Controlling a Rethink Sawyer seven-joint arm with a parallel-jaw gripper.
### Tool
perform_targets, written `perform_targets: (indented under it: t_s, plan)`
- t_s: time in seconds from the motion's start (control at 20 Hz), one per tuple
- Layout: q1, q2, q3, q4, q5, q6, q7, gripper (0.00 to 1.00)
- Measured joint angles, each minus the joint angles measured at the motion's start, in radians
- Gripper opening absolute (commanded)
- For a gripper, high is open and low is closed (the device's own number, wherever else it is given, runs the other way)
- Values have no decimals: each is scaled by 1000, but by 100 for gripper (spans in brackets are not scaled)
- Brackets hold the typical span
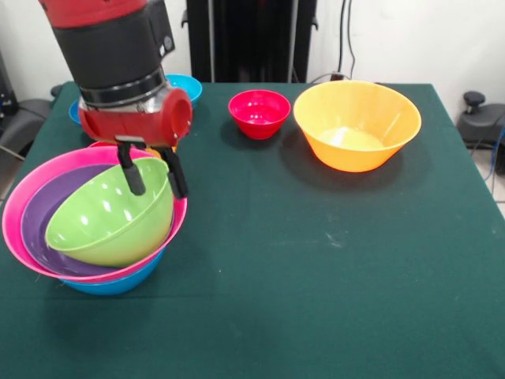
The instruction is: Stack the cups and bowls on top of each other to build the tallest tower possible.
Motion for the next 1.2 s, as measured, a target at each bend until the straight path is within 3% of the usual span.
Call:
perform_targets:
  t_s: [0.8, 0.85, 1.2]
  plan:
    - [0, 66, 22, 1, -38, -15, 0, 100]
    - [0, 66, 23, 1, -50, -15, 0, 0]
    - [-6, 51, 30, 0, -60, -15, 0, 0]
